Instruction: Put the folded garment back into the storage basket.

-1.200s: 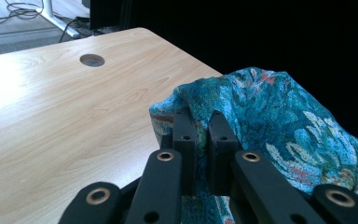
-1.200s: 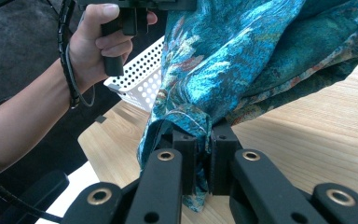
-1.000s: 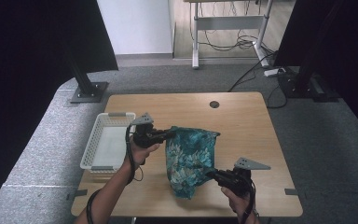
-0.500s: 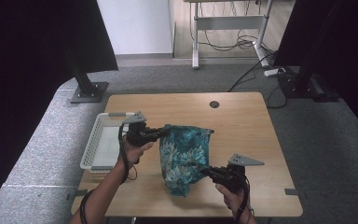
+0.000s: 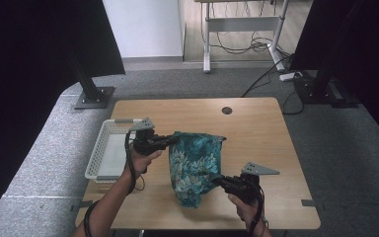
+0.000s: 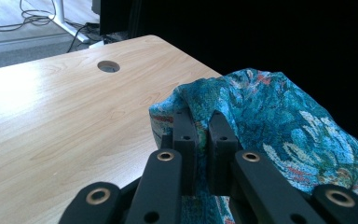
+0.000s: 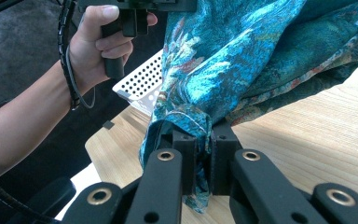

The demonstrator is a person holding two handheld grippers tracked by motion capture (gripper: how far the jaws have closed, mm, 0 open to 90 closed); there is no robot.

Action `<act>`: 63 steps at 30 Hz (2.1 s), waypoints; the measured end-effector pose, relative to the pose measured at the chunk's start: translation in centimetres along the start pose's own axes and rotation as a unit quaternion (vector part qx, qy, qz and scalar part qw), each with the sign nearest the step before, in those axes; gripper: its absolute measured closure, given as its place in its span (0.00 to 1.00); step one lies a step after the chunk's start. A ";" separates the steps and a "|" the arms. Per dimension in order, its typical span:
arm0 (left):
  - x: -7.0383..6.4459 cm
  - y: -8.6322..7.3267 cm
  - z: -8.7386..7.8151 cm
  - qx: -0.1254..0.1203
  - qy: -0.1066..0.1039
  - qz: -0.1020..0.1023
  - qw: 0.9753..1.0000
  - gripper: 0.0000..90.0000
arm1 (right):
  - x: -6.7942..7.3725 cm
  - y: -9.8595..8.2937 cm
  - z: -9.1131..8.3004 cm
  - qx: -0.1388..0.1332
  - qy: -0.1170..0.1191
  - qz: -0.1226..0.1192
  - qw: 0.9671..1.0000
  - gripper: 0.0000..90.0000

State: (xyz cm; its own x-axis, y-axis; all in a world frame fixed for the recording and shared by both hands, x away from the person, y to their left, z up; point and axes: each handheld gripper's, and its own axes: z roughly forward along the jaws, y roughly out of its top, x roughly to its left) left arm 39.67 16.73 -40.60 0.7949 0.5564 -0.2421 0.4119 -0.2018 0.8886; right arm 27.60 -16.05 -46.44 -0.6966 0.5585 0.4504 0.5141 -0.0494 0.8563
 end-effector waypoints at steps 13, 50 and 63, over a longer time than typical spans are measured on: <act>0.6 0.2 -1.2 -0.004 0.007 0.001 1.000 0.93 | 0.3 0.5 0.9 0.001 0.006 -0.001 1.000 0.94; 2.2 0.9 -5.2 -0.019 0.033 0.000 0.999 0.93 | 1.7 2.6 4.1 -0.001 0.029 -0.009 1.000 0.94; 2.9 0.8 -6.8 -0.024 0.042 -0.002 0.999 0.93 | 2.3 3.0 5.4 -0.003 0.039 -0.009 0.999 0.94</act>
State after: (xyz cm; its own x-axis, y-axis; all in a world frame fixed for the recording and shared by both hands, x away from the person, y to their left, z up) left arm 39.24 23.64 -37.99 0.7527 0.6229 -0.2133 0.3906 -0.1618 0.9062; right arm 30.26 -10.43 -44.20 -0.7429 0.4933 0.4525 0.4975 -0.0456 0.8663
